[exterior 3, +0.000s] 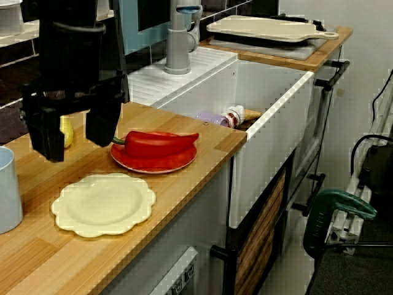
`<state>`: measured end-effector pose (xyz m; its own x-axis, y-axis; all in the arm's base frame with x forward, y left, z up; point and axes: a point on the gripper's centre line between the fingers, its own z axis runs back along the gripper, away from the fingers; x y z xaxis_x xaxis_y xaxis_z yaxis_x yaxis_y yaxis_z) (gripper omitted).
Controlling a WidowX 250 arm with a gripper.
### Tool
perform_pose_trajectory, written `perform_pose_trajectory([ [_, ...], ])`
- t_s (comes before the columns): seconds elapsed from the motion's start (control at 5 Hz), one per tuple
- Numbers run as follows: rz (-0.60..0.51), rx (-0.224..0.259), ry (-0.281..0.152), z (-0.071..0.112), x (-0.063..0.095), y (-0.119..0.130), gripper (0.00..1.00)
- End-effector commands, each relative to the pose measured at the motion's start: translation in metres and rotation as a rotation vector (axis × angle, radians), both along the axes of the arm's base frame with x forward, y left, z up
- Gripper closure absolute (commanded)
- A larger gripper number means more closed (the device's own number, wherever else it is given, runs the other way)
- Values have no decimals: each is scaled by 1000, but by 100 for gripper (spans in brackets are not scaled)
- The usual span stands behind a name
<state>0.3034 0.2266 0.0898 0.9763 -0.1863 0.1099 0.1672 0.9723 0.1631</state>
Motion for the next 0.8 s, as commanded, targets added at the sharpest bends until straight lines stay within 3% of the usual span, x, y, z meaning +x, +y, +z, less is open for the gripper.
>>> perform_pose_trajectory([
  [0.0,-36,-5,-80,27,-6,18,0],
  [0.6,-42,-30,-120,40,5,26,0],
])
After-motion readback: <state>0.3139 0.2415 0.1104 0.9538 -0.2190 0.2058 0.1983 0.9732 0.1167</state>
